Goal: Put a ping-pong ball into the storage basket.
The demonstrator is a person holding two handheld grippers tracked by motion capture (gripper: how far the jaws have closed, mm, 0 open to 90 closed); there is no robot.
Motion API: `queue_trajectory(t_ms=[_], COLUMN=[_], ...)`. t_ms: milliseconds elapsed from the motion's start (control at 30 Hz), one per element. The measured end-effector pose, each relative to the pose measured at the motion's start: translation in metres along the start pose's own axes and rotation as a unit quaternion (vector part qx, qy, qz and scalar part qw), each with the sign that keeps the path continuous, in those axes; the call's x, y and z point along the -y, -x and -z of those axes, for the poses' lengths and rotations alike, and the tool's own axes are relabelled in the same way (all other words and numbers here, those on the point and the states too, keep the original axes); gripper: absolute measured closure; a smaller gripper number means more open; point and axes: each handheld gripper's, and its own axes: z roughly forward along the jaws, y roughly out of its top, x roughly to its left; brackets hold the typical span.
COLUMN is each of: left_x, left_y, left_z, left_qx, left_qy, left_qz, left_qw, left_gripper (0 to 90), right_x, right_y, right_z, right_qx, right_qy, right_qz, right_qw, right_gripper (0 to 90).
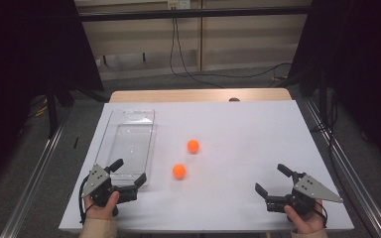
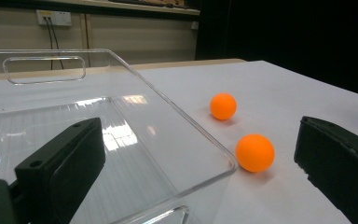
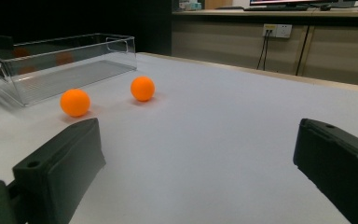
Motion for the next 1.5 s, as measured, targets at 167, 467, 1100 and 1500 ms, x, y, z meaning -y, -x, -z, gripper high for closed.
queue_trajectory(t_ms=[167, 467, 1100, 1500], left_x=[0.000, -0.002, -0.003, -0.004], left_y=[0.000, 0.005, 0.012, 0.018], left_z=[-0.001, -0.004, -0.010, -0.017], left_qx=[0.004, 0.008, 0.024, 0.035], left_qy=[0.000, 0.001, -0.007, -0.012], left_qz=[0.004, -0.001, -0.005, -0.005], left_qw=[1.0000, 1.0000, 0.9997, 0.9993], left_gripper=[1.8, 1.8, 1.7, 1.7], right_x=[0.000, -0.001, -0.001, -0.001], right_y=[0.000, 0.001, 0.001, 0.000], right_z=[0.000, 0.001, 0.002, 0.002], right_qx=[0.004, 0.006, 0.007, 0.005], right_qy=[0.002, 0.004, 0.004, 0.004], right_qz=[-0.003, 0.000, 0.001, 0.001], right_qw=[1.0000, 1.0000, 1.0000, 1.0000], right_gripper=[0.9, 0.8, 1.3, 1.5])
